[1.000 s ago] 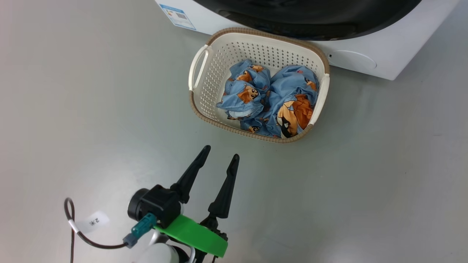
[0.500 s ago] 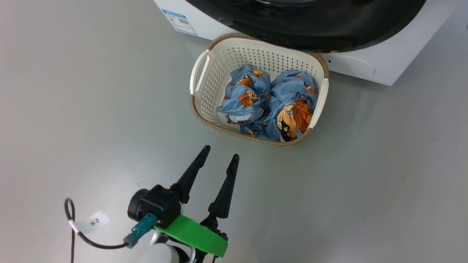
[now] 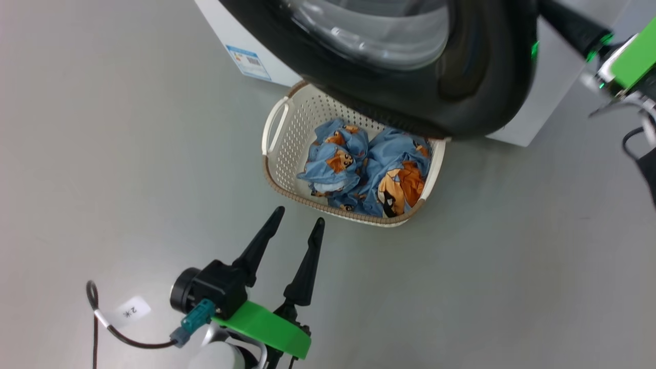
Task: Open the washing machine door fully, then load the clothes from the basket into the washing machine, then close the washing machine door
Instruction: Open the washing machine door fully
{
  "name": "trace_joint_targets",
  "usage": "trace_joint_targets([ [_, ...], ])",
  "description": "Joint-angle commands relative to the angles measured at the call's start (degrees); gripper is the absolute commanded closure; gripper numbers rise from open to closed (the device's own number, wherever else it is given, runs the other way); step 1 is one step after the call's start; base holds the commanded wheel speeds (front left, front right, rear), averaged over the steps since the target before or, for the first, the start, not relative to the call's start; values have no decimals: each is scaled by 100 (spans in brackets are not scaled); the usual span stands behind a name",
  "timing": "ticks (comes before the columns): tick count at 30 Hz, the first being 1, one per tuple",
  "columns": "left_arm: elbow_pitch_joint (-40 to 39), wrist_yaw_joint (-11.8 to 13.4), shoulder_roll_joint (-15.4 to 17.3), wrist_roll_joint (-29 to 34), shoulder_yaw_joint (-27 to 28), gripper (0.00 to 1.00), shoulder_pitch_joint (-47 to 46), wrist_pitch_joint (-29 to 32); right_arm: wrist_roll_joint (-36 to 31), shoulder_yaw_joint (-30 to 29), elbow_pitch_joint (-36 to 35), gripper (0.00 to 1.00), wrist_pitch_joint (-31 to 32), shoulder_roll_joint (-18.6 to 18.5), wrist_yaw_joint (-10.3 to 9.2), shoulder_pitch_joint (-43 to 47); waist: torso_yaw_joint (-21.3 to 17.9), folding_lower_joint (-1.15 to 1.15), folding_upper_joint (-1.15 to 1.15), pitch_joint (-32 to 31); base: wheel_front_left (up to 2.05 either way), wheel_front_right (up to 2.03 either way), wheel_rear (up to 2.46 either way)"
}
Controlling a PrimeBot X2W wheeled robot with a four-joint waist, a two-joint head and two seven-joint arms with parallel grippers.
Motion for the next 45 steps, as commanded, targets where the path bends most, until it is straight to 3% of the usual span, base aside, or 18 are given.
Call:
trace_joint_targets([
  [1, -75, -44, 72, 94, 227, 0, 107, -37, 25, 156, -194, 100, 86, 179, 18, 295, -48, 1, 0, -150, 0, 0, 0],
  [20, 104, -314, 72, 429, 607, 0, 649, -37, 77, 808, -796, 100, 231, 806, 18, 1494, 31, 1, 0, -1078, 0, 0, 0],
  [41, 192, -489, 72, 615, 986, 0, 856, -37, -41, 1317, -741, 100, 108, 1419, 18, 1806, 189, 1, 0, -1548, 0, 0, 0],
  [42, 211, -506, 72, 628, 999, 0, 875, -37, -47, 1310, -714, 91, 57, 1416, 18, 1839, 170, 1, 0, -1586, 0, 0, 0],
  [44, 262, -551, 72, 656, 1038, 0, 901, -37, -93, 1308, -657, 61, -62, 1390, 18, 1906, 115, 1, 0, -1660, 0, 0, 0],
  [45, 293, -576, 72, 671, 1071, 0, 910, -37, -111, 1311, -632, 35, -119, 1376, 18, 1939, 78, 1, 0, -1690, 0, 0, 0],
])
